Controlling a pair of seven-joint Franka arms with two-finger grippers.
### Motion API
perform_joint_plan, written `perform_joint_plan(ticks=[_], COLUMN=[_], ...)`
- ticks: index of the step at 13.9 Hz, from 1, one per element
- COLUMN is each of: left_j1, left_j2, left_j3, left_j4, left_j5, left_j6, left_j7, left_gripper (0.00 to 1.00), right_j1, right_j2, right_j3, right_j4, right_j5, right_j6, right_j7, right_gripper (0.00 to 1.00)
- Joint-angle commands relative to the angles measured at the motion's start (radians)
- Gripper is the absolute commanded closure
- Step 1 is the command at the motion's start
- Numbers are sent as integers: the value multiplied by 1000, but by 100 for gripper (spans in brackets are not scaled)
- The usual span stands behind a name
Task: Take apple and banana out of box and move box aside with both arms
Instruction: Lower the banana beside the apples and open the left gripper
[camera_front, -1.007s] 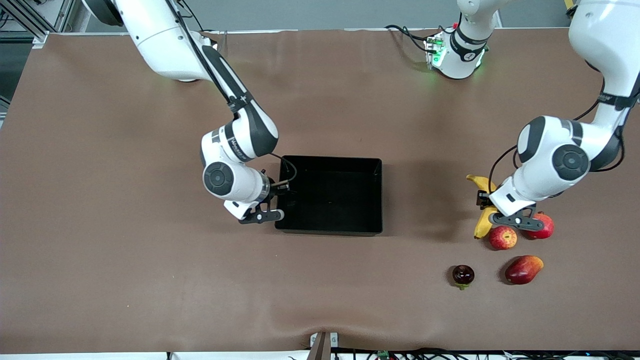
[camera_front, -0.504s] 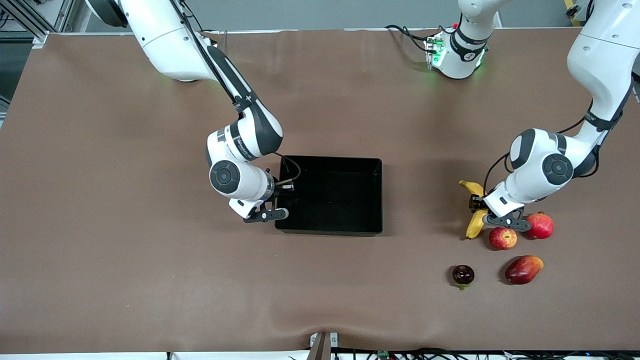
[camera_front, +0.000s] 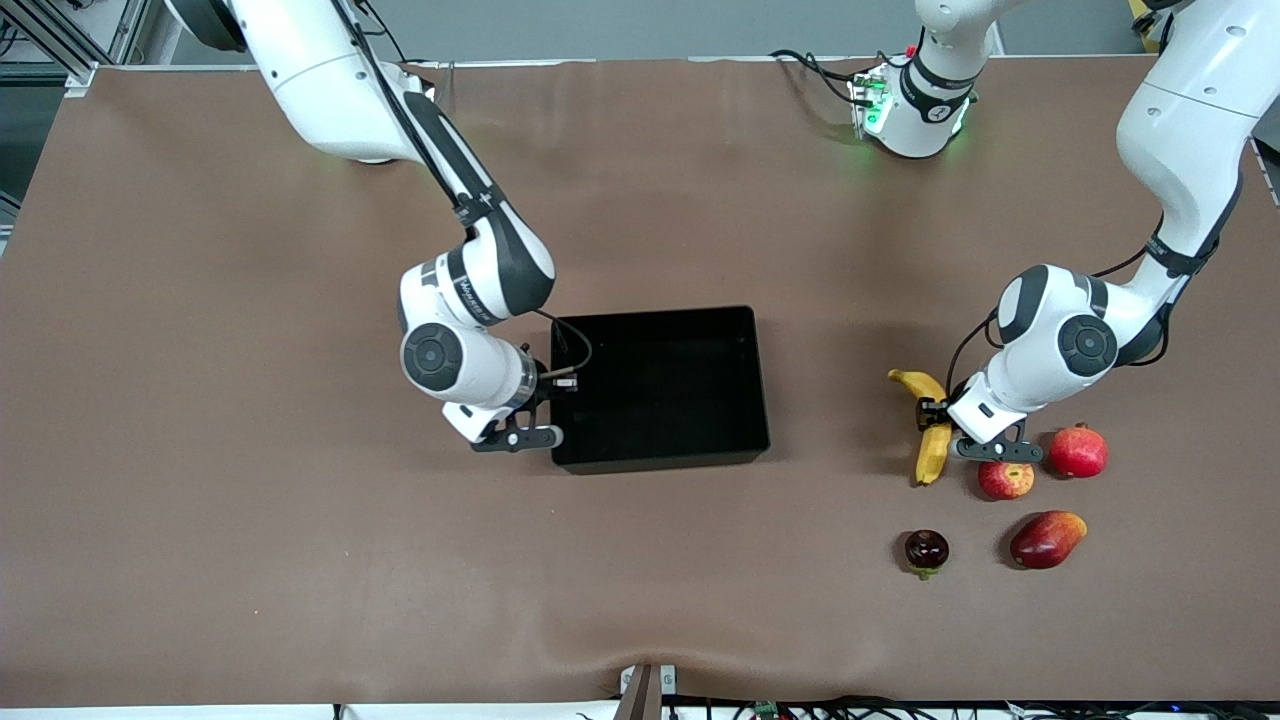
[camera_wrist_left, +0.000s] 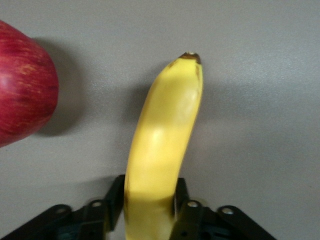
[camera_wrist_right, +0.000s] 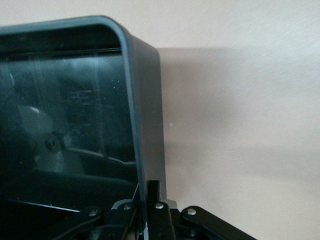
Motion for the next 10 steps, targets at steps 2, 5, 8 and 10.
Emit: perform_joint_plan(ticks=[2,5,8,10], left_j1=[12,13,16,16], left_j2=[-33,-165,-315,-369], left_j3=[-8,-45,-92,-99], left_j4=[13,30,48,105], left_j5=[38,25,22,21], left_j6=[-4,-143,-257,-362], left_j7=[-29,-40,-103,-97], left_gripper=[0,0,0,0], right_j1=[-115,-212,-299,-355], right_j2=[-109,-149,-177,-198], right_j3=[10,10,10,10], right_j4=[-12,-14,-21,-47], right_j5=[16,2,0,0], right_j6=[-88,-189,-217,-223], right_j7=[27,18,-61,-127], right_gripper=[100,100,100,100])
